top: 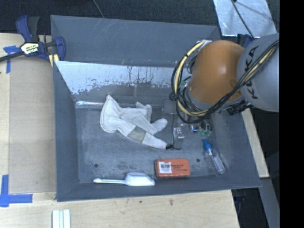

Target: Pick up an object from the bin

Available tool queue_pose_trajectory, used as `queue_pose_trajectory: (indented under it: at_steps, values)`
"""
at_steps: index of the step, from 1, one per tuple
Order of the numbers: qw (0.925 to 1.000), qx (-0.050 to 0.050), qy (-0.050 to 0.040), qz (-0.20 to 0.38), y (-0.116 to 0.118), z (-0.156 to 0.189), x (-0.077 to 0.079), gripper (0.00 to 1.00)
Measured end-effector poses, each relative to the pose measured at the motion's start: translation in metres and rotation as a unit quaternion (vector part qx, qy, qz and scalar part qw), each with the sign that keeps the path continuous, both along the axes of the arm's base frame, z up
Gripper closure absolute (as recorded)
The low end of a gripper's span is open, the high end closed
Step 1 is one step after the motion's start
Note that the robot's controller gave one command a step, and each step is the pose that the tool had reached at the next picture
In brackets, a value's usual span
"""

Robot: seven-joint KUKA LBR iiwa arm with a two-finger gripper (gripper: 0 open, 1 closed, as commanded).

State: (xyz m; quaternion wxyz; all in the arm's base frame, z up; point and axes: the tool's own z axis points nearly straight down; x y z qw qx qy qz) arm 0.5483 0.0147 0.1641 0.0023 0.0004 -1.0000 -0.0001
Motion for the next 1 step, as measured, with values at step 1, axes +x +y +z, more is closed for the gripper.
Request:
queue_pose_trajectory:
  at_steps: [1]
  values:
    - [1.0000,0.000,-0.0040,0.000,0.0000,0.0041,0.0019,0.00]
